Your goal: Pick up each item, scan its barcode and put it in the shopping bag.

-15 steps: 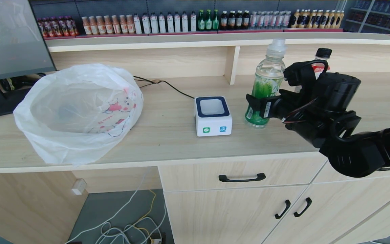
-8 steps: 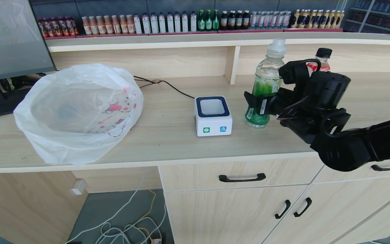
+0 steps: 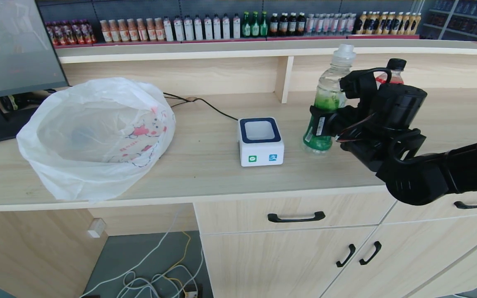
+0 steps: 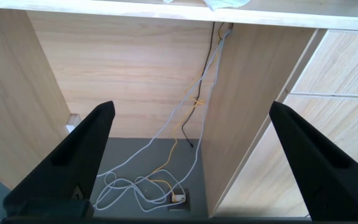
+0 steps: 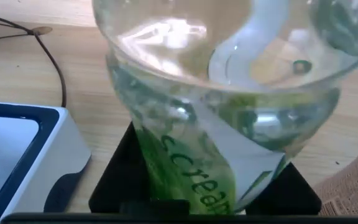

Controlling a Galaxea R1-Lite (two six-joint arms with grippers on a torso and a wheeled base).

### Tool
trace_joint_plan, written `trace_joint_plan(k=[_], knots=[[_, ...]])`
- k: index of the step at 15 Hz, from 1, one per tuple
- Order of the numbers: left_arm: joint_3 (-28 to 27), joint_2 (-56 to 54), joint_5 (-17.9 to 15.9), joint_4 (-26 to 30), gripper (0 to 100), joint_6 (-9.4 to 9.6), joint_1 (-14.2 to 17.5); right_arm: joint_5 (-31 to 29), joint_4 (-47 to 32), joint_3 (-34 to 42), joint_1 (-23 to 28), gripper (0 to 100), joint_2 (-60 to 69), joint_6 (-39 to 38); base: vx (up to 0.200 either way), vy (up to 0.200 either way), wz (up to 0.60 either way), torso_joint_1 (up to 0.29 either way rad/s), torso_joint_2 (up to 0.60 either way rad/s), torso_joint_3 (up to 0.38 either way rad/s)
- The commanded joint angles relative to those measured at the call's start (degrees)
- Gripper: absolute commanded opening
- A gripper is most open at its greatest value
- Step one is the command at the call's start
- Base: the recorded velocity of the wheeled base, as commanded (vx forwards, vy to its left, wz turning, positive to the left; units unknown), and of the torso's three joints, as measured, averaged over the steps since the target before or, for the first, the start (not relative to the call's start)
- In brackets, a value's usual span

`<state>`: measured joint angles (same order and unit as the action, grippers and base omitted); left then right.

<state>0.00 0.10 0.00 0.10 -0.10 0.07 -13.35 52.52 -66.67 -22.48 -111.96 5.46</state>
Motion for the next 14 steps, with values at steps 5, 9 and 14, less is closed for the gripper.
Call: trace_joint_plan(k=[5,9,14], knots=[[0.0,0.0,0.0,0.0,100,0.01,0.0,-0.1,0.2,0.3,0.0,0,1.0,0.1,0.0,0.0,0.0,0.0,0.0,0.0],[0.0,0.0,0.0,0.0,100,-0.08,0.0,0.0,0.3,1.0,-0.2,0,1.7,-0.1,0.0,0.0,0.0,0.0,0.0,0.0],[0.0,0.0,0.0,0.0,100,0.01,0.0,0.0,0.7,1.9,-1.3,0,3.3,-0.1,0.0,0.0,0.0,0.0,0.0,0.0]])
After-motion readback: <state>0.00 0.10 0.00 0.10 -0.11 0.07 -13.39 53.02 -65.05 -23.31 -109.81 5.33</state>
